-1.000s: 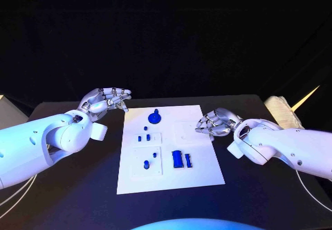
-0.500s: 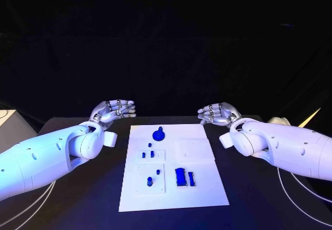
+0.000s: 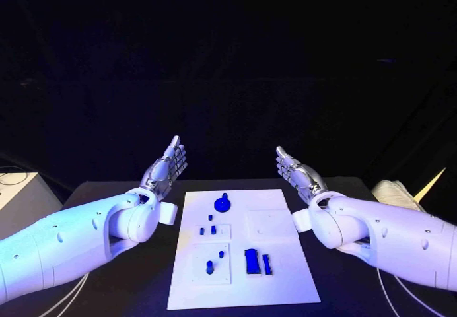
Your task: Assemble the parts on the task board
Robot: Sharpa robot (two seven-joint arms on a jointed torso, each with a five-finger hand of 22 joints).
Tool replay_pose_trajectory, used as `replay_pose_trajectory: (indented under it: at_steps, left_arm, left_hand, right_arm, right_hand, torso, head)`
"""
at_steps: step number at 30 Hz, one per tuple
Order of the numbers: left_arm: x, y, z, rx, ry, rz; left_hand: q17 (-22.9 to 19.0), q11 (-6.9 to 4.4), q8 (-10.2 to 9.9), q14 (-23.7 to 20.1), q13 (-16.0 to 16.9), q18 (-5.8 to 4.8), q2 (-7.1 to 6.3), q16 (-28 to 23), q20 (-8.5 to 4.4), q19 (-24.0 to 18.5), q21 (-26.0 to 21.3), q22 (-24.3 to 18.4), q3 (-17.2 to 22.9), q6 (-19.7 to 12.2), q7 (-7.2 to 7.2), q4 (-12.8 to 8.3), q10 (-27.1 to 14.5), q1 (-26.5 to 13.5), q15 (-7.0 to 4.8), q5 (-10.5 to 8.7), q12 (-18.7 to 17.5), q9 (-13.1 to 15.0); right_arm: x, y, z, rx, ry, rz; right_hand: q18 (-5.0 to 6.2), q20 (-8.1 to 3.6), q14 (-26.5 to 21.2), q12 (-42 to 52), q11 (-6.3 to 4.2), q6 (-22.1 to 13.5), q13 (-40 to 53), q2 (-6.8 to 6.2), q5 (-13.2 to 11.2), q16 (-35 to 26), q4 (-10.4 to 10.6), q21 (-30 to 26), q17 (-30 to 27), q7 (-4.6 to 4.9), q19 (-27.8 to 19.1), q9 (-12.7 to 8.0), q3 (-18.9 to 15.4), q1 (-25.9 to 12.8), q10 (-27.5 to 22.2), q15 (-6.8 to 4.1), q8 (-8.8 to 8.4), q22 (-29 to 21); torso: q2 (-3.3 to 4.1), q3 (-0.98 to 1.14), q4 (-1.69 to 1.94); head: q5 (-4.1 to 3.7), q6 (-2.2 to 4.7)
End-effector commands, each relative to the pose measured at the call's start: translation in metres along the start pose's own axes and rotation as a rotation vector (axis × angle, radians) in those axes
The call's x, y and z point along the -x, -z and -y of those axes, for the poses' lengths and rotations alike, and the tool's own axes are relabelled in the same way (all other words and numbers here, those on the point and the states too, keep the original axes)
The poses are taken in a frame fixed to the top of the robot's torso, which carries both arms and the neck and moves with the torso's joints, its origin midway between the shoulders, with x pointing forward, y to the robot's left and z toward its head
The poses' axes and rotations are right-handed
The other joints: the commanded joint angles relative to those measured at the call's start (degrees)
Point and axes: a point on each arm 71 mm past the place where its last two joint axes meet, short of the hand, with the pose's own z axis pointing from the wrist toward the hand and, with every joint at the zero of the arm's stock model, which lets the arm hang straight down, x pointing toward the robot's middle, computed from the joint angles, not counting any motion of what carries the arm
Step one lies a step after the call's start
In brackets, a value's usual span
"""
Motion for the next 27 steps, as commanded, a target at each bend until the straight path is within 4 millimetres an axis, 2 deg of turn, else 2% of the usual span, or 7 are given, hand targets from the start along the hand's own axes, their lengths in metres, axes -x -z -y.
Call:
replay_pose_trajectory:
  at_steps: [1,6,11,27]
  left_arm:
    - [-0.007,0.01,-0.003,-0.011,-0.034,0.137]
    - [-0.024,0.023,-0.008,0.001,-0.038,0.194]
    - [-0.036,0.033,-0.01,0.011,-0.042,0.232]
    - [-0.039,0.036,-0.01,0.014,-0.044,0.242]
  left_hand:
    - [-0.73,-0.86,-1.19,-3.47,-0.3,-1.19,0.76,-1.92,-1.26,-3.33,-1.42,-1.47,-2.26,-3.56,-0.9,-0.6,-4.02,-18.81,-0.72,-1.12,-1.42,-1.16]
    - [-0.73,-0.86,-1.19,-3.47,-0.3,-1.19,0.76,-1.92,-1.26,-3.33,-1.42,-1.47,-2.26,-3.56,-0.9,-0.6,-4.02,-18.81,-0.72,-1.12,-1.42,-1.16]
    - [-0.73,-0.86,-1.19,-3.47,-0.3,-1.19,0.76,-1.92,-1.26,-3.33,-1.42,-1.47,-2.26,-3.56,-0.9,-0.6,-4.02,-18.81,-0.72,-1.12,-1.42,-1.16]
    - [-0.73,-0.86,-1.19,-3.47,-0.3,-1.19,0.76,-1.92,-1.26,-3.33,-1.42,-1.47,-2.26,-3.56,-0.9,-0.6,-4.02,-18.81,-0.72,-1.12,-1.42,-1.16]
  right_arm:
    - [-0.004,0.01,-0.002,0.042,-0.082,0.147]
    - [-0.015,0.019,-0.003,0.041,-0.132,0.182]
    - [-0.017,0.021,-0.003,0.04,-0.142,0.189]
    - [-0.017,0.021,-0.003,0.04,-0.142,0.189]
  right_hand:
    - [-1.67,-1.03,-6.15,-0.85,-0.66,-4.14,-1.4,1.0,-0.6,-1.59,-0.87,-0.5,-2.32,-0.9,-4.31,-1.87,-2.51,-20.01,-7.15,-0.43,-1.19,-2.61]
    - [-1.67,-1.03,-6.15,-0.85,-0.66,-4.14,-1.4,1.0,-0.6,-1.59,-0.87,-0.5,-2.32,-0.9,-4.31,-1.87,-2.51,-20.01,-7.15,-0.43,-1.19,-2.61]
    - [-1.67,-1.03,-6.15,-0.85,-0.66,-4.14,-1.4,1.0,-0.6,-1.59,-0.87,-0.5,-2.32,-0.9,-4.31,-1.87,-2.51,-20.01,-7.15,-0.43,-1.19,-2.61]
    - [-1.67,-1.03,-6.15,-0.85,-0.66,-4.14,-1.4,1.0,-0.6,-1.59,-0.87,-0.5,-2.32,-0.9,-4.31,-1.87,-2.51,-20.01,-7.15,-0.43,-1.19,-2.61]
  torso:
    - [-1.15,0.58,-0.16]
    - [-1.15,0.58,-0.16]
    - [-1.15,0.58,-0.16]
    - [-1.15,0.58,-0.16]
  head:
    - [0.34,0.78]
    - [0.34,0.78]
    - [0.34,0.78]
    - [0.34,0.78]
